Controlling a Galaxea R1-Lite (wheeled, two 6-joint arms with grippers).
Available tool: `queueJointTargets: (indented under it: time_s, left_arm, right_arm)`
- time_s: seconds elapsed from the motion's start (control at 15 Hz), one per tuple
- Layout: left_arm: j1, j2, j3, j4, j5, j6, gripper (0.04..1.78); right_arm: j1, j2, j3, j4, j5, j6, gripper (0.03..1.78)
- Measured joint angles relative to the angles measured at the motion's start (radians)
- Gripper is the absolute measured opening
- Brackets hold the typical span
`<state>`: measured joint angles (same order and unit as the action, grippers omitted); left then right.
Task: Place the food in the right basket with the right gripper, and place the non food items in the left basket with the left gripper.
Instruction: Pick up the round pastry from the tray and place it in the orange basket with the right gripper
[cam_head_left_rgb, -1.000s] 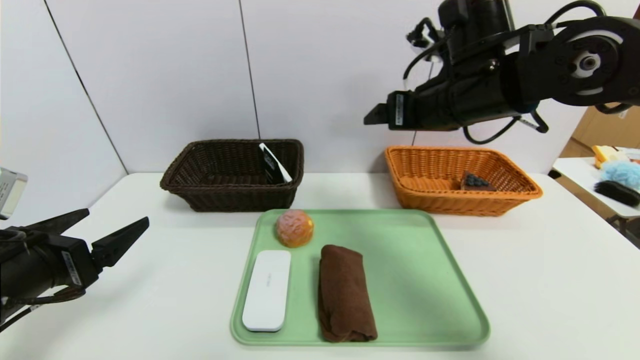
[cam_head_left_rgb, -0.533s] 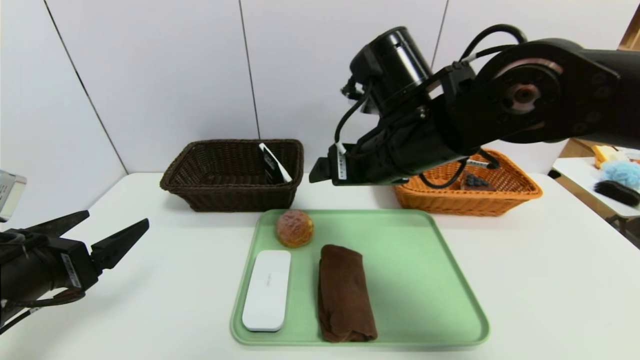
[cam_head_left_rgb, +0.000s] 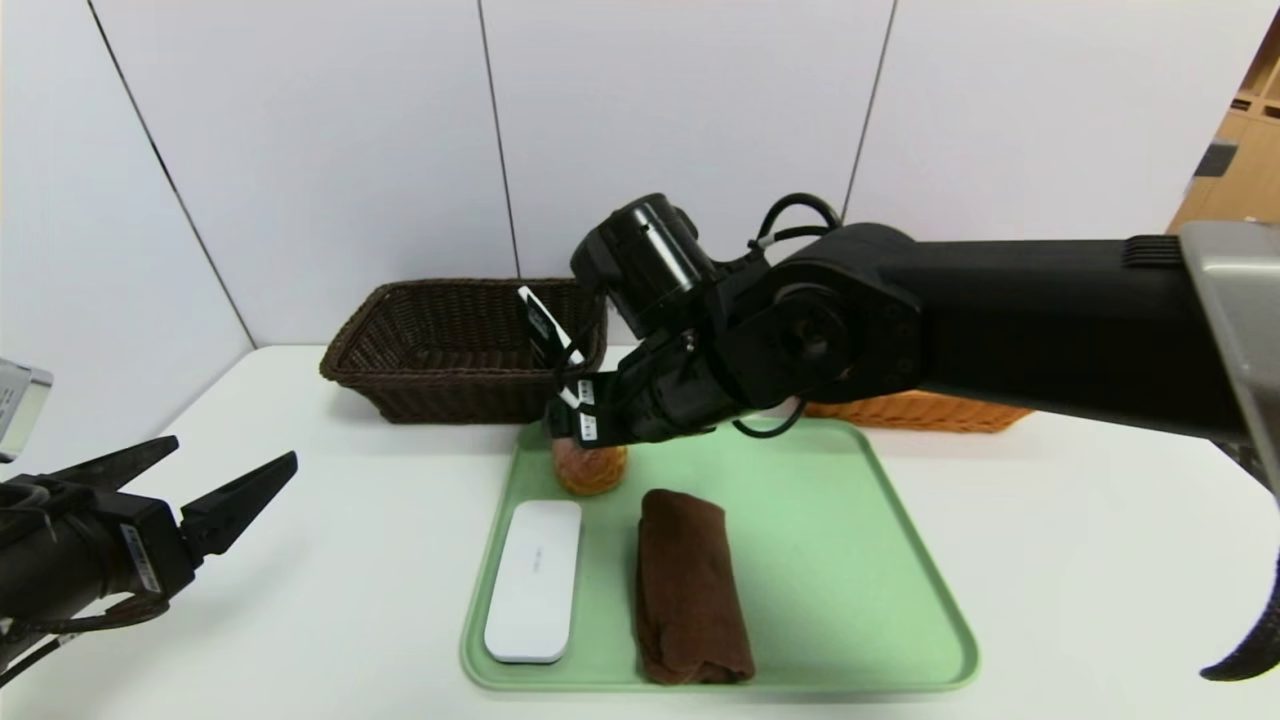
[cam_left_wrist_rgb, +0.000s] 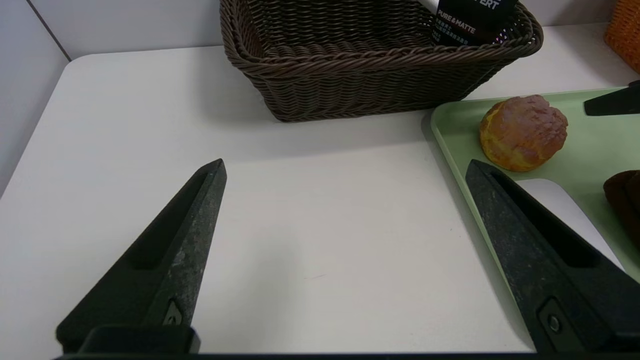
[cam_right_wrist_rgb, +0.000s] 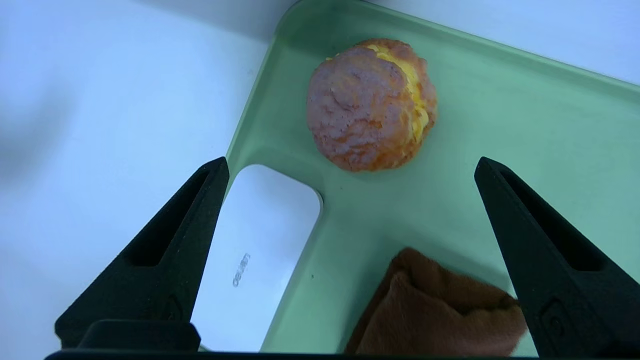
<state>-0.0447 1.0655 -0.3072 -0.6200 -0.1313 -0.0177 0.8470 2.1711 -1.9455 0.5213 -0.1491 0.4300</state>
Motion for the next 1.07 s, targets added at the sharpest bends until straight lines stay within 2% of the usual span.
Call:
queueJointTargets:
  time_s: [0.6,1.07]
  left_arm:
    - [0.0,-0.002,0.005,-0.003,0.0,-0.003,1.69]
    - [0.0,-0.004,0.006,-0.017,0.0,-0.005,1.69]
  right_arm:
    - [0.0,0.114,-0.001,-0.094,-0.011,-0.006,1.69]
    - [-0.007,0.145,-0.001,-0.129,-0.017,-0.004,1.69]
